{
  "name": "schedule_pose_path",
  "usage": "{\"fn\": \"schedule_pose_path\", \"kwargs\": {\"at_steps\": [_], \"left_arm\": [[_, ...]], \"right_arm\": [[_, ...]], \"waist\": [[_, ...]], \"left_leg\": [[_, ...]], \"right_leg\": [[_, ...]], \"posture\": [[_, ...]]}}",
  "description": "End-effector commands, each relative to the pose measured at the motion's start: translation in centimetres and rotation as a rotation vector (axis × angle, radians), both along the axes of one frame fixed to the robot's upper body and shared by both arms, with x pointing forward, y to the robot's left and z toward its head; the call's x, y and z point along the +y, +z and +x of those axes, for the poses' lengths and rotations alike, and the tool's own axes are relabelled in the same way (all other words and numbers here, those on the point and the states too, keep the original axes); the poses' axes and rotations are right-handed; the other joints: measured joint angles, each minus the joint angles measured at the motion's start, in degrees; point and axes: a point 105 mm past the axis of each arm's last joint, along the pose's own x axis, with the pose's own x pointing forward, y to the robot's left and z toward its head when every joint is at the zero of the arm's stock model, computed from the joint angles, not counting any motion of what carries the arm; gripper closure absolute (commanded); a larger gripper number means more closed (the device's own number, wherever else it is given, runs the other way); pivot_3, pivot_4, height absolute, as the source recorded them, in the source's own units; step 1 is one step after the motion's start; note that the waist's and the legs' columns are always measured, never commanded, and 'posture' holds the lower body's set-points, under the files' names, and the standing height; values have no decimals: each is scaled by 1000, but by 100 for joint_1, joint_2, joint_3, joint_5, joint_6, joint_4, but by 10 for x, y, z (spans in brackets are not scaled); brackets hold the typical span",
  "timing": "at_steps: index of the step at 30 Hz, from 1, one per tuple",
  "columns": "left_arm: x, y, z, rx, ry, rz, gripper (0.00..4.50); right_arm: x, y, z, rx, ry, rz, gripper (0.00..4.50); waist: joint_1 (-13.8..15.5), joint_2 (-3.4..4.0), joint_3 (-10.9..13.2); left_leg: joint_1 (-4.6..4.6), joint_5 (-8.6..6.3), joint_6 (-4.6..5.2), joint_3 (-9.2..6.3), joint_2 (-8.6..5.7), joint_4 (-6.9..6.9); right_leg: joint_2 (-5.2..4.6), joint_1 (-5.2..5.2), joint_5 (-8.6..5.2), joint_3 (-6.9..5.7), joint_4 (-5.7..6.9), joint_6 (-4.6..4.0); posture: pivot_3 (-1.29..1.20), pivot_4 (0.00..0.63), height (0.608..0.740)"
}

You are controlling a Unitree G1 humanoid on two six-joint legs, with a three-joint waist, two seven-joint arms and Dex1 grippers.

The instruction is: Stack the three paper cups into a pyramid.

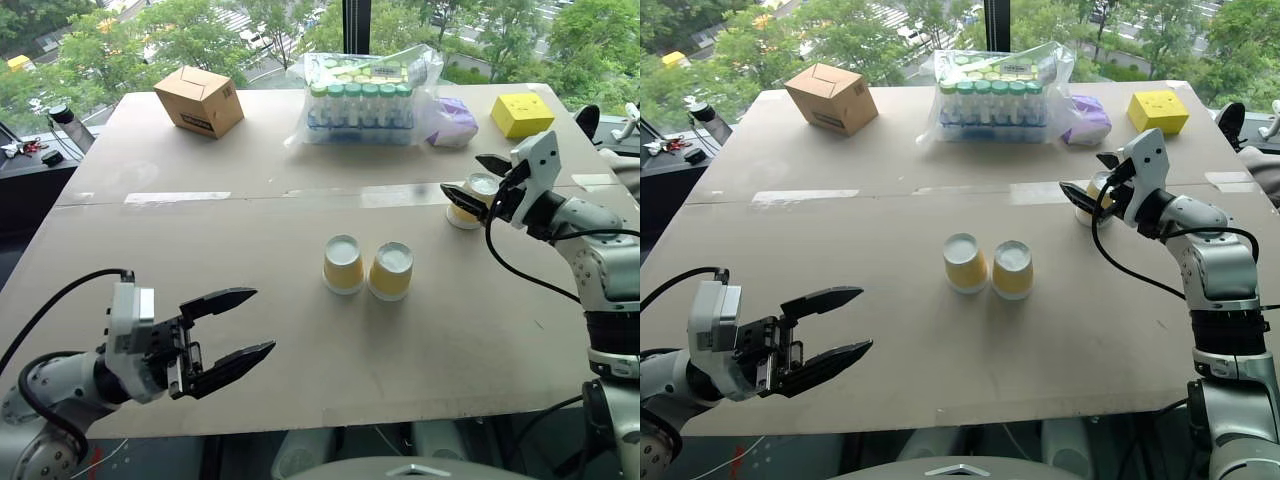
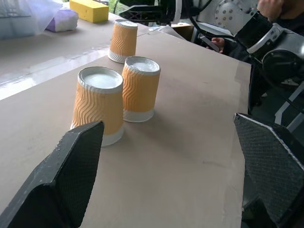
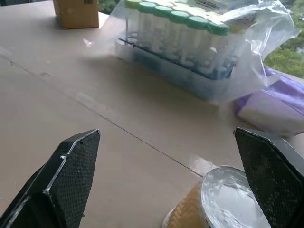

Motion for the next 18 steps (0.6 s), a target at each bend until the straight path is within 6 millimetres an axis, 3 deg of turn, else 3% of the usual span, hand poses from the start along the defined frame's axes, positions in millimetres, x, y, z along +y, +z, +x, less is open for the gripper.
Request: {"fn": "schedule_pose_path", "kwargs": {"at_steps": [1,10,18], "left_arm": [[0,5,0,-28,-5,5,0],[-8,39,4,-161,-9,-72,0],[-10,42,7,-164,6,-80,0]], "right_arm": [[-7,3,15,-25,-76,-13,45],[-29,-3,26,17,-191,29,45],[-16,-3,21,-7,-120,11,45]], "waist": [[-40,0,0],[-75,-1,-1],[-106,0,-1]], "left_leg": [[-1,0,0,1,0,-2],[-7,0,0,1,1,-4],[-7,0,0,7,1,-7]], "right_leg": [[0,-3,0,2,-1,0],[0,-12,1,4,0,-1],[2,-17,2,12,1,-2]], "posture": [[0,150,740],[0,150,740],[0,150,740]]}}
